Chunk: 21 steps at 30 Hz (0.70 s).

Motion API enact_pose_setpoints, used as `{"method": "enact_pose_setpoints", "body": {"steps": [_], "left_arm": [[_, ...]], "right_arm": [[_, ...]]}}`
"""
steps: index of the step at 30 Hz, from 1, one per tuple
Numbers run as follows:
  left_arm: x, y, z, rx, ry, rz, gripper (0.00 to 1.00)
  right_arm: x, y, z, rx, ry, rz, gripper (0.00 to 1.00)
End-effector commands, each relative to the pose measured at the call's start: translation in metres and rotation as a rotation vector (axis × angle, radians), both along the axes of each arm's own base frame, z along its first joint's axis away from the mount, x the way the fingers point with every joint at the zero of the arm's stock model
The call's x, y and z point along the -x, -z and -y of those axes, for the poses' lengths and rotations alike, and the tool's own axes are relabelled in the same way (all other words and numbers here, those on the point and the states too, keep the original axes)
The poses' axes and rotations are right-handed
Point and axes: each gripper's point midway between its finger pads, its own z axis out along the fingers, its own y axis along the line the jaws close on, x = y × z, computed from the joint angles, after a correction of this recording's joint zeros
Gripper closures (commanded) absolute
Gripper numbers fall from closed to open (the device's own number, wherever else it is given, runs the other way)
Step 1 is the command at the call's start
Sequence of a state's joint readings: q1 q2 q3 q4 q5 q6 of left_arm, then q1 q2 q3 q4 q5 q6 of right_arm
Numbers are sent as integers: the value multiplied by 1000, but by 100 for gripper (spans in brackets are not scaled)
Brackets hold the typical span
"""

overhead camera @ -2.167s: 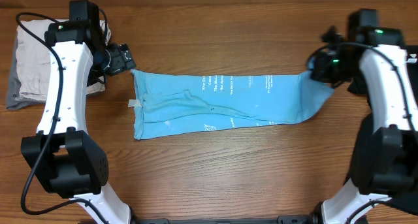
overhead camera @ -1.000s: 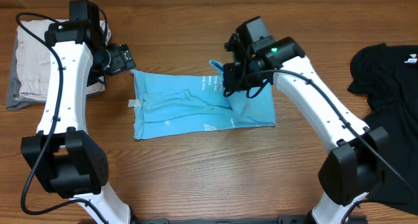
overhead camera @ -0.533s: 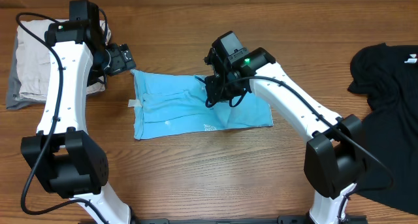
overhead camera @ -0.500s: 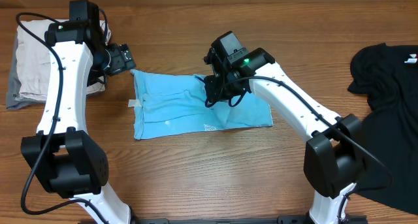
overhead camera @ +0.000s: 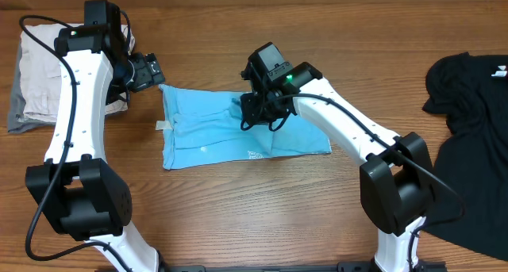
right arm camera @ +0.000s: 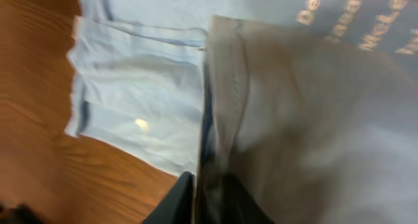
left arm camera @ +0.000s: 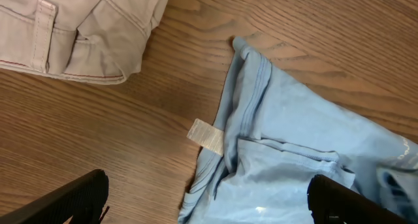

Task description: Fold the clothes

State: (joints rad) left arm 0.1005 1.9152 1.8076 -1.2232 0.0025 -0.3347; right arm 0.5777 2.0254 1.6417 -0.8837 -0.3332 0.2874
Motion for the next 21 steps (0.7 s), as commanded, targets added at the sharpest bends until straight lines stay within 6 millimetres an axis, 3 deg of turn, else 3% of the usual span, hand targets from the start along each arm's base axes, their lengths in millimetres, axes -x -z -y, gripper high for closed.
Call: {"method": "enact_pose_setpoints", "body": {"steps": [1, 3, 5, 9, 14, 18, 21], "left_arm": [[2, 0, -4, -12, -9, -1, 0], [2, 0, -4, -12, -10, -1, 0], [2, 0, -4, -12, -10, -1, 0], [2, 0, -4, -12, -10, -1, 0], [2, 0, -4, -12, -10, -1, 0], [2, 0, -4, -12, -10, -1, 0], [2, 0, -4, -12, -10, -1, 0]], "right_arm": [[10, -10, -16, -106, -6, -70, 64], [15, -22, -23, -205, -91, -90, 49], [19, -35, -26, -307, -158, -109, 42], [10, -42, -8, -357, -128, -142, 38], [-15, -15, 51, -151, -29, -92, 37], [-24, 8, 112, 105, 42, -71, 36], [-29, 15, 148, 210, 96, -72, 36]]}}
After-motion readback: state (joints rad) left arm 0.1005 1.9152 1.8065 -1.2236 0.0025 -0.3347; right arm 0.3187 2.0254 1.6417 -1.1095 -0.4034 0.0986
